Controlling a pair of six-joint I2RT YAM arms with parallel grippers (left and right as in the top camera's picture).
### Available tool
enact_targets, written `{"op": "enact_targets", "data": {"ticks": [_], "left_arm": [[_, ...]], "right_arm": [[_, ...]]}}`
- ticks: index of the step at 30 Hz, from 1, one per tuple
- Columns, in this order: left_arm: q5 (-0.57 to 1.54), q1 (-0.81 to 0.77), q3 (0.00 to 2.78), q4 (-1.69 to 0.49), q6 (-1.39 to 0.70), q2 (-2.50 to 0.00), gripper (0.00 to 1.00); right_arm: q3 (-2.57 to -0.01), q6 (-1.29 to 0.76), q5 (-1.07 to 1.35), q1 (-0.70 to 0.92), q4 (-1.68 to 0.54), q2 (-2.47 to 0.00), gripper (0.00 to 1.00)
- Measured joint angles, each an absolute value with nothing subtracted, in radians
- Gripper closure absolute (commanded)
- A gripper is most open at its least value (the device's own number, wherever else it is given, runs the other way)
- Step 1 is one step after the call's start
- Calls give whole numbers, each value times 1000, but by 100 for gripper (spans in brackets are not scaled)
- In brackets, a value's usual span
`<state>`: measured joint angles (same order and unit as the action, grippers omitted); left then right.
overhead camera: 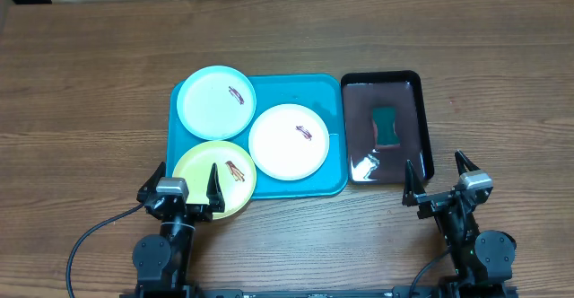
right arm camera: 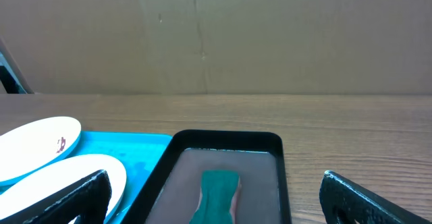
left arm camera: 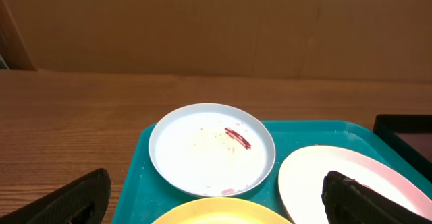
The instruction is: Clean dirty plates on tray and stack at the side
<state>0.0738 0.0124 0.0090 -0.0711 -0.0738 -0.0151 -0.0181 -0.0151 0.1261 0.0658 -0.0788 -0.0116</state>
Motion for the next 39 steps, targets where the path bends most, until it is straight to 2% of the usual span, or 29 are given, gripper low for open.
{"op": "enact_targets", "data": {"ticks": [26,31,36,39], "left_arm": [[77,12,9,-68,-74,-15,0],[184,12,9,-57,-75,-15,0],[312,12,86,-181,-138,-15,0],[340,12,233,-314,-167,-31,0]], "right_arm": [[-18,-19,142,66,-75,-12,0],[-19,-41,214,66,-35,-12,0],[-28,-75,316,66,-67,-12,0],[-107,-90,336,66,-131,-16,0]]}}
